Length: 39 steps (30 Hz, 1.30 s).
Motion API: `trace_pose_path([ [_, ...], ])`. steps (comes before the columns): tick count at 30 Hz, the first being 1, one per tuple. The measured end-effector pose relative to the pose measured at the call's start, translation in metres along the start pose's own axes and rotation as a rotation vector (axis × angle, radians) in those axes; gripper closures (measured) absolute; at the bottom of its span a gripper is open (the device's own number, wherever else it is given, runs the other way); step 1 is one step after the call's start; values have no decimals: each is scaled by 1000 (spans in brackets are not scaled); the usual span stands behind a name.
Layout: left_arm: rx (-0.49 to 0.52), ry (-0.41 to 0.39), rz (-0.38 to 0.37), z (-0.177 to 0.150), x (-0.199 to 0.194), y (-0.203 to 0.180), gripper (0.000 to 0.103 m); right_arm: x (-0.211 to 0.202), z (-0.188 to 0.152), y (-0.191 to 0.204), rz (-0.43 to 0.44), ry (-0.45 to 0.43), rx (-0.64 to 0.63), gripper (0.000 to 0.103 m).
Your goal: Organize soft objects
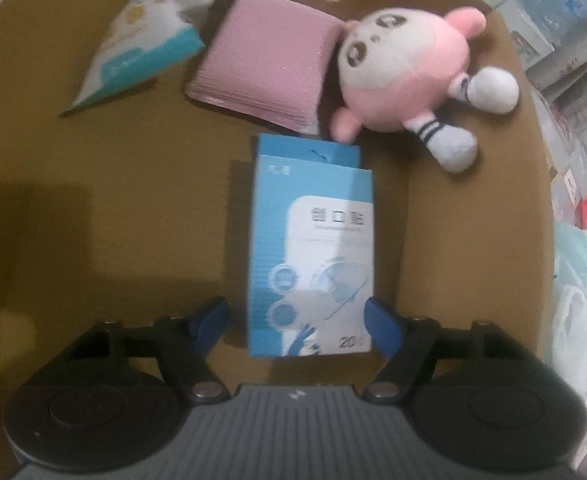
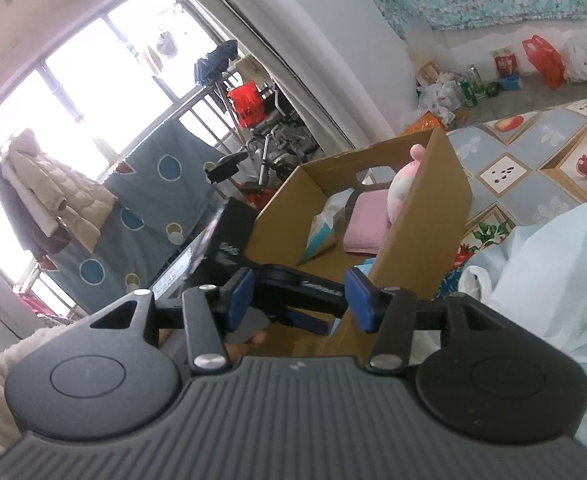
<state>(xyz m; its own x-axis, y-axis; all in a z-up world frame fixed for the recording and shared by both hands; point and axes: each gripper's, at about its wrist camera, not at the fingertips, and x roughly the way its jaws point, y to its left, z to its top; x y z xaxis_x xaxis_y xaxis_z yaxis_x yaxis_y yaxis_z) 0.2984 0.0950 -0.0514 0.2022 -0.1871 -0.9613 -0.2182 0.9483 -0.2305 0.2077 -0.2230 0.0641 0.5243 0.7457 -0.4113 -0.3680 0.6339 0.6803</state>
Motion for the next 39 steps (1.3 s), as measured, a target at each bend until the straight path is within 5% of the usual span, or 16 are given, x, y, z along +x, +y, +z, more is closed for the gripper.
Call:
trace_pose_path([
  [15,38,-75,36,17,-8,3,30,-1,-10,-3,-15,24,15,48],
  [25,-45,-114,-34,33,-15,23,69,9,-15,-3,-22,57,22,47],
  [36,-70,-120,-148,39,2,6,70,11,-20,-9,-38,73,46,46],
  [39,-76,-118,-173,41,5,5,63,11,-20,-9,-41,73,45,45],
])
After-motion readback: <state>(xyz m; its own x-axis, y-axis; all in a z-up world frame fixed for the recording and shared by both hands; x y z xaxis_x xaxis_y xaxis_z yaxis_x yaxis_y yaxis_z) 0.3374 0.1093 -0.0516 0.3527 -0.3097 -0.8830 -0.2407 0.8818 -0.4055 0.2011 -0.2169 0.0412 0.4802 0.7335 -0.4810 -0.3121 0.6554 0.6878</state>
